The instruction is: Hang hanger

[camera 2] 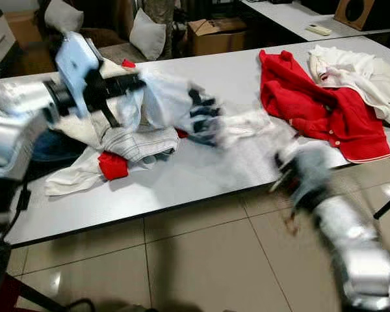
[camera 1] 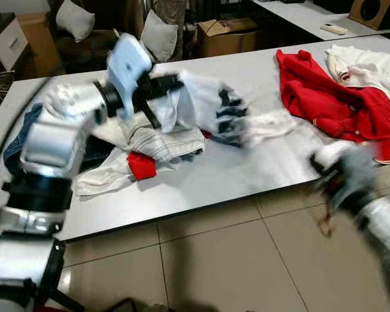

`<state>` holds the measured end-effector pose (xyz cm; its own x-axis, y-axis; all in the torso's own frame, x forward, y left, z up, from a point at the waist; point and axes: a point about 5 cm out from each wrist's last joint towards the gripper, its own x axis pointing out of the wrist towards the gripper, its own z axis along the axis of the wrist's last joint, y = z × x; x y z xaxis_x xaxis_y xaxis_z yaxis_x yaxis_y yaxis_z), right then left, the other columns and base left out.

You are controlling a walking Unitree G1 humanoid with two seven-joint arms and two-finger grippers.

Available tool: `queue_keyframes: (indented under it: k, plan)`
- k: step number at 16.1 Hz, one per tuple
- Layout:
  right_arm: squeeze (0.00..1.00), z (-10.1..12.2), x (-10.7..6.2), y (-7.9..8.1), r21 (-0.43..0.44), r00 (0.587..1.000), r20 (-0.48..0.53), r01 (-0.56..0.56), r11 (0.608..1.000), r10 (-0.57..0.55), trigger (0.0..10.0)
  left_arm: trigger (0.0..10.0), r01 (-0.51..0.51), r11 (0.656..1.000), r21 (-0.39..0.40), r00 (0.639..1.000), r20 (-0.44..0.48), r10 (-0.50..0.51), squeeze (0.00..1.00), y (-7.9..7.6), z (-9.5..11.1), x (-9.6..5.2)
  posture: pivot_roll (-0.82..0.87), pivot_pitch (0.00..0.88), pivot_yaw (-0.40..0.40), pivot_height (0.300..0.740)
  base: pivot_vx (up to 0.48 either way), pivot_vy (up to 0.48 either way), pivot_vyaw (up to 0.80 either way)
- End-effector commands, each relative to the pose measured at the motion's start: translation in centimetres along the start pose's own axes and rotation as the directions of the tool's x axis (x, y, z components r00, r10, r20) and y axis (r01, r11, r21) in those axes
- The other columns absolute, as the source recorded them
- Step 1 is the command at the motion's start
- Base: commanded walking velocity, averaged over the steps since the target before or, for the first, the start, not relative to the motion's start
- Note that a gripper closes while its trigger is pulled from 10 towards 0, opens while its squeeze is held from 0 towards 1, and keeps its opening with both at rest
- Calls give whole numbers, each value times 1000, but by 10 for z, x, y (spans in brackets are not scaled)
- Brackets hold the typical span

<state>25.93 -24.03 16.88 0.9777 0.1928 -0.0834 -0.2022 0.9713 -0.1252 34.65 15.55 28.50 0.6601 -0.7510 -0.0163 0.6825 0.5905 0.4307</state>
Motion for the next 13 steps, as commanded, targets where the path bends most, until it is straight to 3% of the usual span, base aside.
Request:
queue_keyframes:
  k: [1,3,4,6,7,8,10,11,13]
  plan:
    - [0,12,0,-8,24,997,71,11,1000,-13,10000,0,-84,996,7,995,45,84,0,16,10,-6,-154,0,71,740,0,0,0]
    - [0,25,1,-14,38,991,132,14,999,-19,10000,0,-218,973,-76,961,155,228,0,35,25,-10,-153,0,69,740,0,0,0]
    - [0,22,-1,-8,18,993,117,-20,1000,18,10000,0,-221,969,-111,963,136,235,0,34,21,-8,-152,0,68,740,0,0,0]
    - [0,11,-6,11,17,989,84,-126,992,125,10000,0,-154,985,-82,988,7,155,0,14,-5,-3,-147,0,67,740,0,0,0]
    - [0,9,-13,29,38,967,89,-244,969,240,10000,0,-146,984,-102,989,-23,144,0,4,-17,1,-147,0,69,740,0,0,0]
    - [0,9,-13,29,38,967,89,-244,969,240,10000,0,-146,984,-102,989,-23,144,0,4,-17,1,-147,0,69,740,0,0,0]
    - [0,14,-34,62,102,873,141,-483,870,468,10000,0,-170,985,1,982,-79,169,0,1,-28,8,-146,0,77,740,0,0,0]
    - [0,20,-40,71,132,833,189,-547,827,521,10000,0,-203,978,39,976,-76,205,0,5,-27,11,-147,0,80,740,0,0,0]
    - [0,23,-46,78,150,790,212,-607,780,575,10000,0,-251,965,74,964,-70,256,0,12,-26,12,-149,0,83,740,0,0,0]
